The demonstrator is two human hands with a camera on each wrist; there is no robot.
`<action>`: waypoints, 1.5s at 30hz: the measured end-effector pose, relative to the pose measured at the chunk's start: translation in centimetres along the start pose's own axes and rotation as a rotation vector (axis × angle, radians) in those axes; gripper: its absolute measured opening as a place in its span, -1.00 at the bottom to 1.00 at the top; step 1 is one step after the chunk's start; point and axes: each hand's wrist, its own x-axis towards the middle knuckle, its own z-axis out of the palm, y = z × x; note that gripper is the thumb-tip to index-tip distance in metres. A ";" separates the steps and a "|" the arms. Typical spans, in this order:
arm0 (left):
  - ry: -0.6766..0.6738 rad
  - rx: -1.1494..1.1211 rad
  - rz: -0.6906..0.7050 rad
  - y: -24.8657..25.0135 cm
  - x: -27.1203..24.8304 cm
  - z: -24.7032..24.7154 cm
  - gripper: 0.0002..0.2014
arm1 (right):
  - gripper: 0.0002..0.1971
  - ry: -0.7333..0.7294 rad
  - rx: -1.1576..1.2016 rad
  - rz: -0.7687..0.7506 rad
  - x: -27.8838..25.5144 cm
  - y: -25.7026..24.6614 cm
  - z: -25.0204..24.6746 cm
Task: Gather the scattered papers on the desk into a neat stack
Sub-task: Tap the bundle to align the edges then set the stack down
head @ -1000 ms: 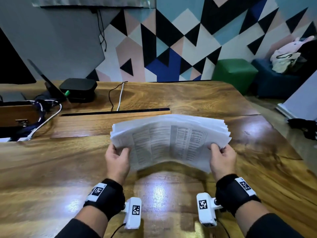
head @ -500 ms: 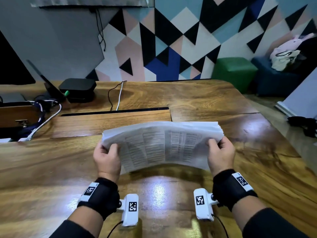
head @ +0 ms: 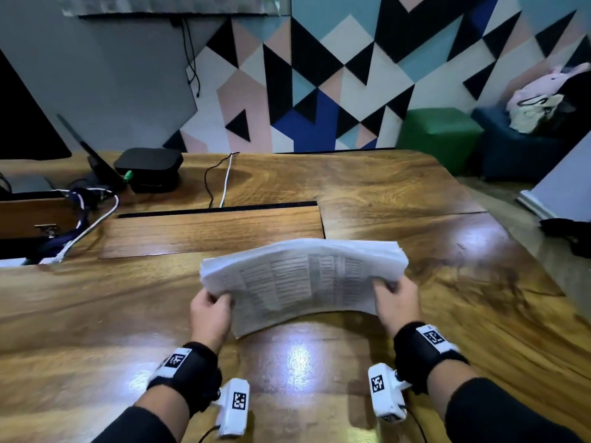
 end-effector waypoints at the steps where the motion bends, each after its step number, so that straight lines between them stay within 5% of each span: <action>1: 0.013 0.035 0.086 0.7 0.3 -0.6 -0.87 | -0.87 -0.003 -0.020 -0.062 0.5 -1.1 -0.2; 4: 0.002 0.364 0.509 4.5 1.0 -2.2 -0.32 | -0.83 -0.064 -0.093 -0.304 2.0 -5.8 -0.6; 7: -0.353 0.529 0.802 9.6 0.7 -0.2 -0.41 | -0.92 -0.123 -0.288 -0.501 2.2 -10.3 0.3; 9: -0.578 0.495 0.757 10.4 1.1 1.5 -0.57 | -0.82 -0.117 -0.381 -0.592 1.6 -12.6 1.0; 14: -0.509 0.193 0.625 9.6 1.7 1.8 -0.73 | -0.77 0.010 -0.254 -0.648 2.0 -13.7 0.0; 18: -0.498 -0.098 0.423 9.2 0.8 1.6 -0.84 | -0.39 -0.058 0.278 -0.279 2.3 -11.4 0.2; 20: -0.483 -0.194 0.374 8.9 0.4 1.9 -0.78 | -0.57 -0.149 0.442 -0.144 1.8 -11.0 1.2; 22: -0.415 -0.277 0.374 8.8 -0.2 2.3 -0.75 | -0.84 -0.142 0.387 -0.186 0.8 -11.6 2.0; 27: -0.226 -0.377 0.356 5.4 -1.7 3.1 -0.74 | -0.65 -0.005 0.328 -0.324 -1.4 -8.5 2.9; 32: -0.195 -0.449 0.231 2.9 -1.8 3.8 -0.80 | -0.88 -0.004 0.283 -0.233 -2.1 -5.0 3.3; 37: -0.152 -0.546 0.317 5.9 -2.2 4.4 -0.77 | -0.68 0.015 0.351 -0.321 -2.0 -7.8 3.6; 40: -0.112 -0.584 0.371 6.6 -1.9 3.8 -0.79 | -0.72 -0.007 0.396 -0.396 -1.8 -8.0 2.9; 45: -0.089 -0.451 0.230 3.7 -2.3 5.1 -0.82 | -0.75 0.023 0.354 -0.269 -2.2 -5.3 4.7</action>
